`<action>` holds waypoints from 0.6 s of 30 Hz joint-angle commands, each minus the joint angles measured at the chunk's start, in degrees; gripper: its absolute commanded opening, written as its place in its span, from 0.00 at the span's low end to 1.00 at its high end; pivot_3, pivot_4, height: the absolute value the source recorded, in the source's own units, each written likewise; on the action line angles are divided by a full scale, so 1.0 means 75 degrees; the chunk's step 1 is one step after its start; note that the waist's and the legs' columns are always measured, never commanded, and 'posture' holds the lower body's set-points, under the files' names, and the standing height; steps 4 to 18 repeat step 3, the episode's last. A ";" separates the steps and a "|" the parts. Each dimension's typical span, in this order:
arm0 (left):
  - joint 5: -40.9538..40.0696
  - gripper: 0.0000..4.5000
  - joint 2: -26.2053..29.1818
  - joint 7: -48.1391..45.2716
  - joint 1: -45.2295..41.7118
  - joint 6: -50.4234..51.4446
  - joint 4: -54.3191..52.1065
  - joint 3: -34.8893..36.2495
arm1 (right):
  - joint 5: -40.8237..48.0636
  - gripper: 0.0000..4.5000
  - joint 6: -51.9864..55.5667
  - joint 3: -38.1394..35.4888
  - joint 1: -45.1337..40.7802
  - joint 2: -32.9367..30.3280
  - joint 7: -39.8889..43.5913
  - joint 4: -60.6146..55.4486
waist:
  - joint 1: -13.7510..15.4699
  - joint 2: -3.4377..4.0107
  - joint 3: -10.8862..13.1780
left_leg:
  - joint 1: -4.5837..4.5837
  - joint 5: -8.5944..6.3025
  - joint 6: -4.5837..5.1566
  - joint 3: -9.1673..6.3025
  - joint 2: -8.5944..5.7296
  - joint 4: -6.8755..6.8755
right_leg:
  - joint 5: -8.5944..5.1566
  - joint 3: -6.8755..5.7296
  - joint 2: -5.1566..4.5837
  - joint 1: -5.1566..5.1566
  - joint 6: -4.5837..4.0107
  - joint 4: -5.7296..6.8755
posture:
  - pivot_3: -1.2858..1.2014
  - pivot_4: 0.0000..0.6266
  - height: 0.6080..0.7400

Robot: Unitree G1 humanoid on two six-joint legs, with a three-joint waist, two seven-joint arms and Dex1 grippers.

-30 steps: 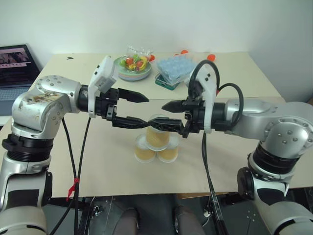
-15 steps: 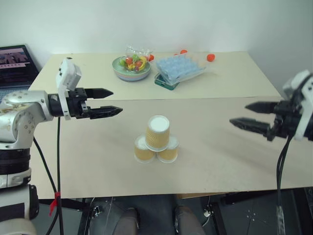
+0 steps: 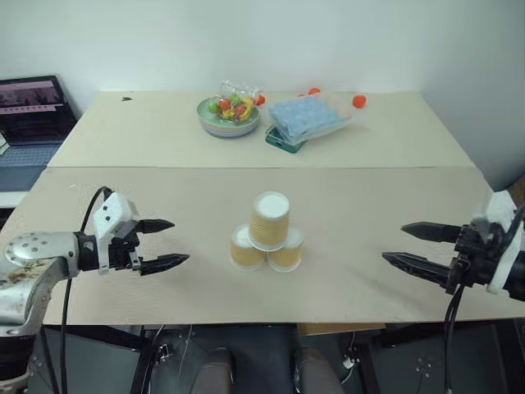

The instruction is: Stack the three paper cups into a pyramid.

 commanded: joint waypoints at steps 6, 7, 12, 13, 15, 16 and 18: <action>0.0220 1.00 -0.0538 0.0696 -0.0382 -0.0646 0.0284 0.0065 | -0.0288 0.98 -0.0617 0.0294 0.0020 0.0337 -0.0389 -0.0036 | 0.0037 -0.0001 -0.0001 | 0.0040 -0.0001 -0.0001 0.0001 0.0017 -0.0001 | -0.0009 -0.0005 0.0015 0.0055 0.0016 -0.0024 | 0.52 0.24 1.00; 0.0220 1.00 -0.0538 0.0696 -0.0382 -0.0646 0.0284 0.0065 | -0.0288 0.98 -0.0617 0.0294 0.0020 0.0337 -0.0389 -0.0036 | 0.0037 -0.0001 -0.0001 | 0.0040 -0.0001 -0.0001 0.0001 0.0017 -0.0001 | -0.0009 -0.0005 0.0015 0.0055 0.0016 -0.0024 | 0.52 0.24 1.00; 0.0220 1.00 -0.0538 0.0696 -0.0382 -0.0646 0.0284 0.0065 | -0.0288 0.98 -0.0617 0.0294 0.0020 0.0337 -0.0389 -0.0036 | 0.0037 -0.0001 -0.0001 | 0.0040 -0.0001 -0.0001 0.0001 0.0017 -0.0001 | -0.0009 -0.0005 0.0015 0.0055 0.0016 -0.0024 | 0.52 0.24 1.00; 0.0220 1.00 -0.0538 0.0696 -0.0382 -0.0646 0.0284 0.0065 | -0.0288 0.98 -0.0617 0.0294 0.0020 0.0337 -0.0389 -0.0036 | 0.0037 -0.0001 -0.0001 | 0.0040 -0.0001 -0.0001 0.0001 0.0017 -0.0001 | -0.0009 -0.0005 0.0015 0.0055 0.0016 -0.0024 | 0.52 0.24 1.00; 0.0220 1.00 -0.0538 0.0696 -0.0382 -0.0646 0.0284 0.0065 | -0.0288 0.98 -0.0617 0.0294 0.0020 0.0337 -0.0389 -0.0036 | 0.0037 -0.0001 -0.0001 | 0.0040 -0.0001 -0.0001 0.0001 0.0017 -0.0001 | -0.0009 -0.0005 0.0015 0.0055 0.0016 -0.0024 | 0.52 0.24 1.00; 0.0220 1.00 -0.0538 0.0696 -0.0382 -0.0646 0.0284 0.0065 | -0.0288 0.98 -0.0617 0.0294 0.0020 0.0337 -0.0389 -0.0036 | 0.0037 -0.0001 -0.0001 | 0.0040 -0.0001 -0.0001 0.0001 0.0017 -0.0001 | -0.0009 -0.0005 0.0015 0.0055 0.0016 -0.0024 | 0.52 0.24 1.00; 0.0220 1.00 -0.0538 0.0696 -0.0382 -0.0646 0.0284 0.0065 | -0.0288 0.98 -0.0617 0.0294 0.0020 0.0337 -0.0389 -0.0036 | 0.0037 -0.0001 -0.0001 | 0.0040 -0.0001 -0.0001 0.0001 0.0017 -0.0001 | -0.0009 -0.0005 0.0015 0.0055 0.0016 -0.0024 | 0.52 0.24 1.00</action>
